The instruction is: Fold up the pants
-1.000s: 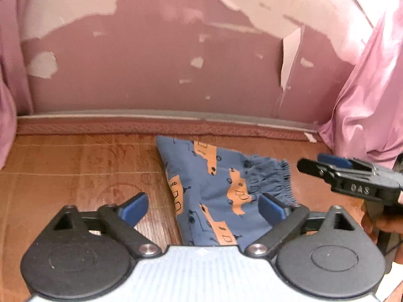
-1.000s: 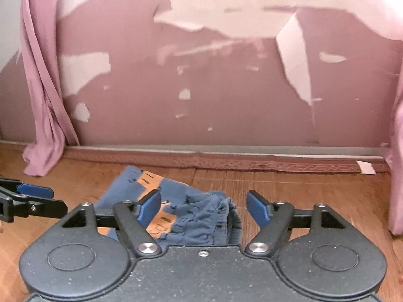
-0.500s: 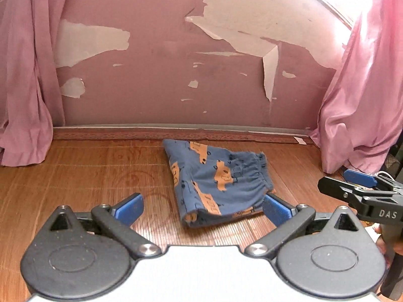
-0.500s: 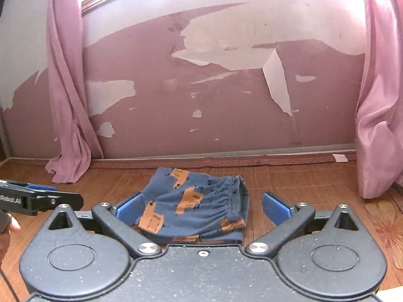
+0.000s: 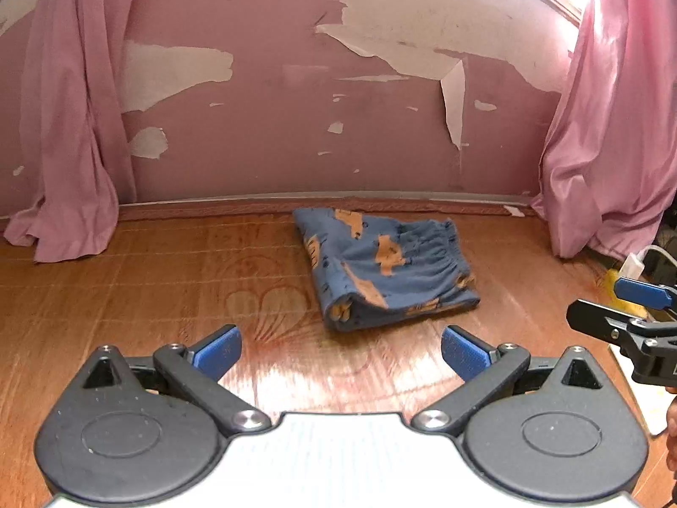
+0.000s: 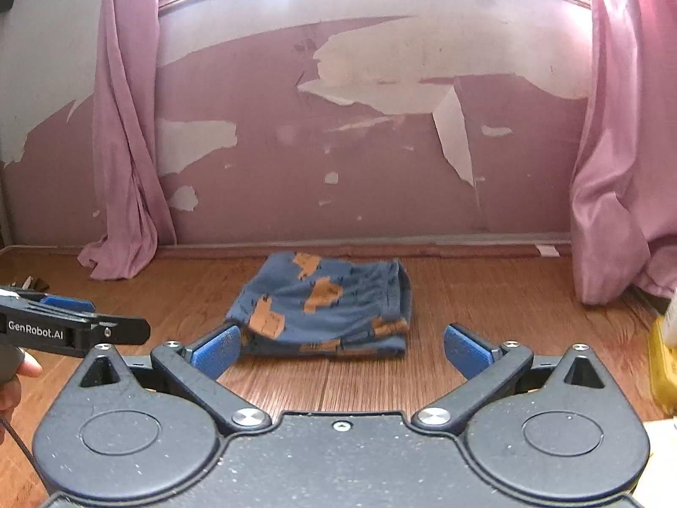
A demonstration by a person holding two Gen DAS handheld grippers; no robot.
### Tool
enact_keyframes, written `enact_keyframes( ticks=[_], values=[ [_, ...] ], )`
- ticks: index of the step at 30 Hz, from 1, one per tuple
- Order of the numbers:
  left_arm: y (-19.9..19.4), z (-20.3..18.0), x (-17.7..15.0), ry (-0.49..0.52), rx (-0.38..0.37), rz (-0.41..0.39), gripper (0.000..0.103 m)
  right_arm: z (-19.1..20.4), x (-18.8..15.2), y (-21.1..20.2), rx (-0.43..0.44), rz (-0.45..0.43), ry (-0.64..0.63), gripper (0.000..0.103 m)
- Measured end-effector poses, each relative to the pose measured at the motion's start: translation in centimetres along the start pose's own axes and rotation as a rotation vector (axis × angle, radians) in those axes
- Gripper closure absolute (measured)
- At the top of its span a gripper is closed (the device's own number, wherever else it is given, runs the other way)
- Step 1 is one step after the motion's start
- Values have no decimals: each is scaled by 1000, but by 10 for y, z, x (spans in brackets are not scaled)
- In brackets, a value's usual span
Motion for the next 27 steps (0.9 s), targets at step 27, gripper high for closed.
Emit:
enact_keyframes(
  ticks=[27],
  values=[
    [-11,1,-47,39,81,34,0,-4,-53,-20,-44,-3,69,1]
  ],
)
Point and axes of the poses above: each gripper's, at about its wrist camera, not at the fingertips, and y roughly the way its jaws point, z to its left, x to its top, the point moved 3 cm from there along y, roughly the way its jaws point, and after that the axes turned 11 degrees about x, right-handed, at the moved point
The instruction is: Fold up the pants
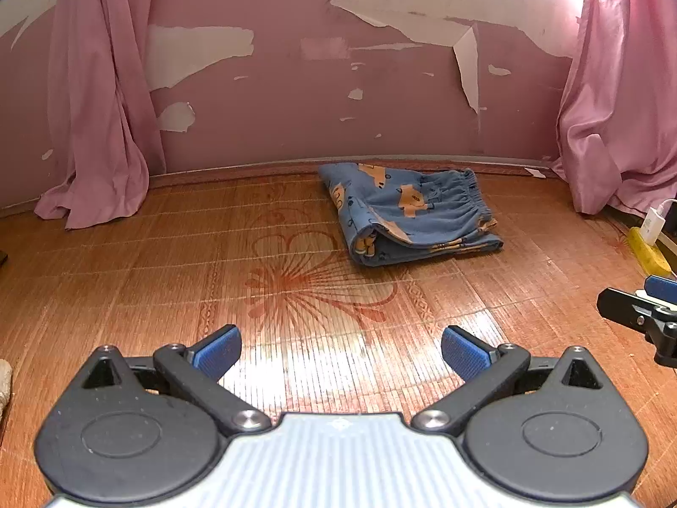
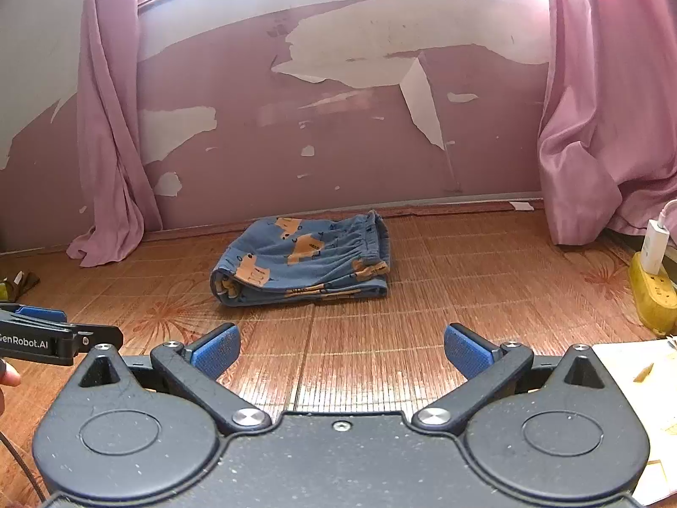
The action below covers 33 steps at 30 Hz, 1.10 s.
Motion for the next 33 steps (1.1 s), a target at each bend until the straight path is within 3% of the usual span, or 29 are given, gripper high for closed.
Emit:
enact_keyframes(
  ticks=[33],
  values=[
    [-2,-2,-3,-13,-26,16,0,-1,-2,2,14,17,3,1]
  ],
)
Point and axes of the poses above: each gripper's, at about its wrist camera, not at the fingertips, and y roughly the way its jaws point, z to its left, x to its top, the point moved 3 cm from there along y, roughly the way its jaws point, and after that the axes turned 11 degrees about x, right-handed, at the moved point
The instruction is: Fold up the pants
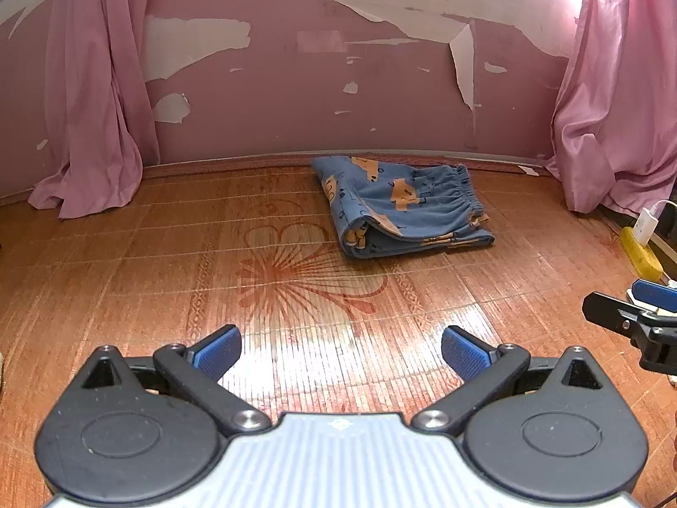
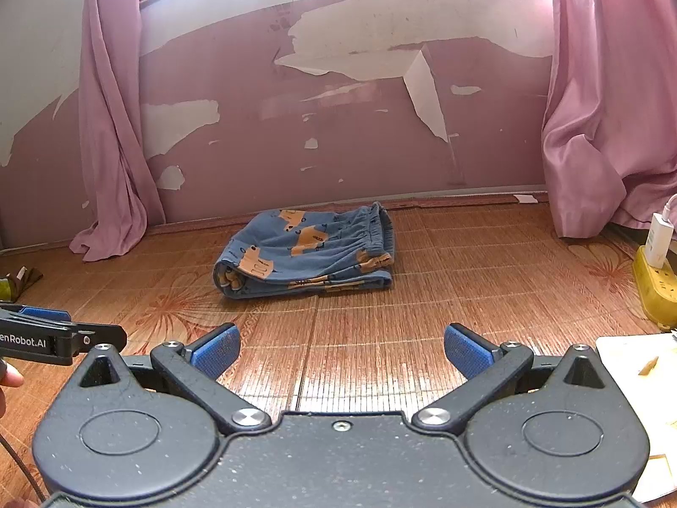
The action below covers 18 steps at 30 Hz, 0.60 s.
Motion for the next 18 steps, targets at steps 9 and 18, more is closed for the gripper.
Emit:
enact_keyframes(
  ticks=[9,18],
  values=[
    [0,-1,-1,3,6,4,0,0,0,0,-2,0,1,1],
    [-4,-4,1,49,45,-2,0,0,-1,0,-1,1,0,1]
  ],
)
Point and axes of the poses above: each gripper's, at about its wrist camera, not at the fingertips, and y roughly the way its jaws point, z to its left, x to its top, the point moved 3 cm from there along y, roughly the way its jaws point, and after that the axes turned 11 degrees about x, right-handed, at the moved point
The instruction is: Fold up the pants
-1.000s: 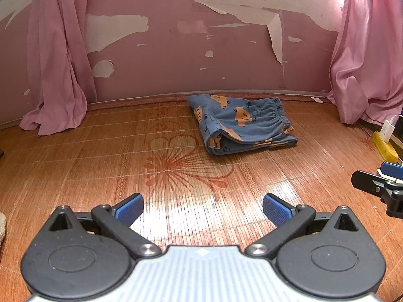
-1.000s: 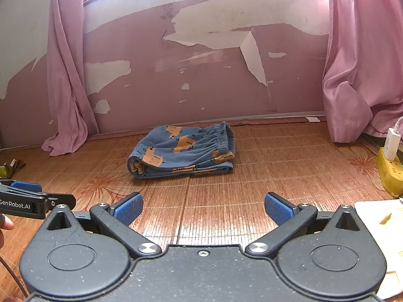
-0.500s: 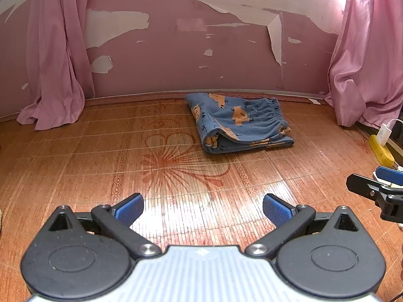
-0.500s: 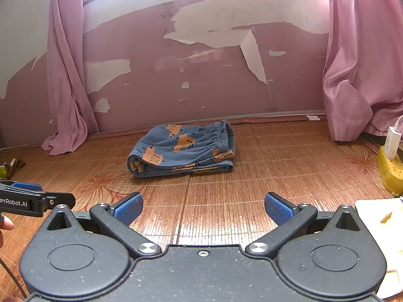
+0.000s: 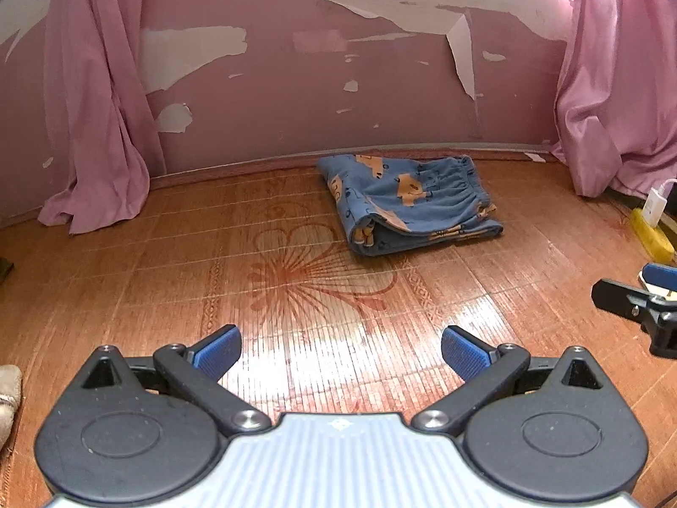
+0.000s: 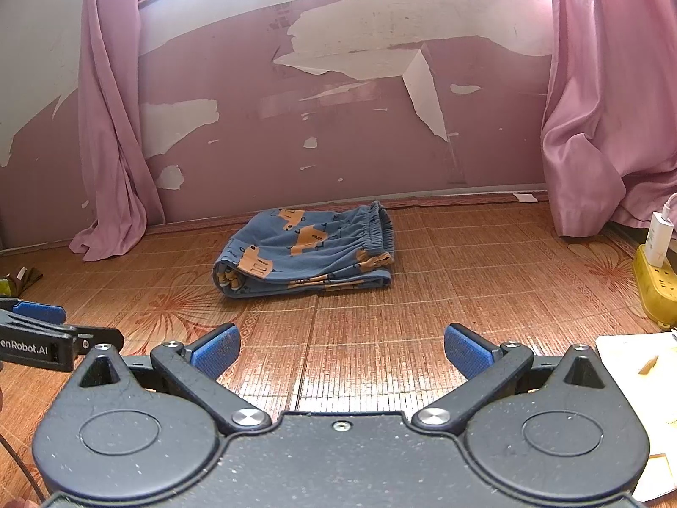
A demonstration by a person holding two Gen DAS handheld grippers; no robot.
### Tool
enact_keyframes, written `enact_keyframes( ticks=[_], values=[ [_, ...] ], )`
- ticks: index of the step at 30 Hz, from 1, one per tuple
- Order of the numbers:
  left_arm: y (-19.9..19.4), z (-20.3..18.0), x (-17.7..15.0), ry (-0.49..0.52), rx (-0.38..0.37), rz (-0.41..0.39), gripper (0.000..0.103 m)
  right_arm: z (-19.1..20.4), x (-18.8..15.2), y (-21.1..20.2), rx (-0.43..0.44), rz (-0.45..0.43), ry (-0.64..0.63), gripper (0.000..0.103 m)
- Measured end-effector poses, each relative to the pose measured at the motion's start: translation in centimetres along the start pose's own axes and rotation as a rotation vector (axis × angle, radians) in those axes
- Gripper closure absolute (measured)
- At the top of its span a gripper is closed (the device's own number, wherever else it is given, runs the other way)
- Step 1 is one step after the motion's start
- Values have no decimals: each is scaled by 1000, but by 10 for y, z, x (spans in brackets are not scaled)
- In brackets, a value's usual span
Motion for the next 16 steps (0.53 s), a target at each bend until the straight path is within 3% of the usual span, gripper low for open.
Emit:
enact_keyframes(
  ticks=[16],
  values=[
    [-1,0,0,23,-4,-11,0,1,-2,0,10,7,-4,1]
  ],
)
Point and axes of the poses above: each gripper's, at about its wrist camera, not at the fingertips, and y roughly the way its jaws point, z to its left, x to its top, the point moved 3 cm from there along y, roughly the way its jaws point, and after that the axes turned 11 degrees about x, right-handed, at the moved point
